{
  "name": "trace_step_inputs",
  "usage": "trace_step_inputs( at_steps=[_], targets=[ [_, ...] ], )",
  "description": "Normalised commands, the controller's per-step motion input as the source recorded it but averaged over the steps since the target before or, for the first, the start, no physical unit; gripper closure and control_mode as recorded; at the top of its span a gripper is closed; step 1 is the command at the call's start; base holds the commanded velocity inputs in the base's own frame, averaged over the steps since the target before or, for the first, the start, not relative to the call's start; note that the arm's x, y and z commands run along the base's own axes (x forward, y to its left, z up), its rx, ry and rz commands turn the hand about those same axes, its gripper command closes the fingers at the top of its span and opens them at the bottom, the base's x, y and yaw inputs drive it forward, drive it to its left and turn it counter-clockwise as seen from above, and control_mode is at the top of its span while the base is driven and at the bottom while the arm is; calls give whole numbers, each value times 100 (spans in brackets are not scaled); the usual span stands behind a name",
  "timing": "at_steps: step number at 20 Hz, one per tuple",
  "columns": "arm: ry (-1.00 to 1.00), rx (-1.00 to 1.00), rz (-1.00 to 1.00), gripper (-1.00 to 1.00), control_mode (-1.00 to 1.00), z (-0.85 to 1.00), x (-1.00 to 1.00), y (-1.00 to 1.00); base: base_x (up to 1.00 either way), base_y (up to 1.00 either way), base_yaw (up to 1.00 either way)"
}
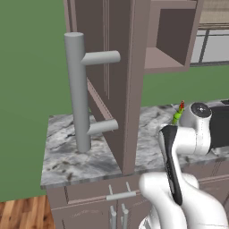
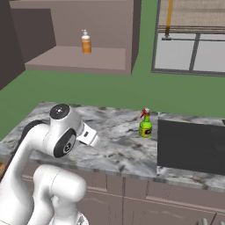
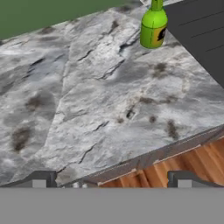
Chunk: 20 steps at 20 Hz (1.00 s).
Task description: Locate and retrieve the soap dispenser and spray from the cabinet. Place them next to the sink.
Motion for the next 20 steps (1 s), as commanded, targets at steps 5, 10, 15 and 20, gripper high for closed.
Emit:
trace_step_inputs(
  at_steps=[5, 10, 15, 20],
  targets=[
    [-13, -6, 23, -100, -100, 57, -28, 54, 0, 0, 0],
    [-22, -4, 21, -100, -100, 54, -39, 24, 0, 0, 0],
    [-35, -2, 14, -100, -100, 46, -45, 13, 0, 0, 0],
    [-41, -14, 0, -100, -100, 41, -33, 26, 0, 0, 0]
  ],
)
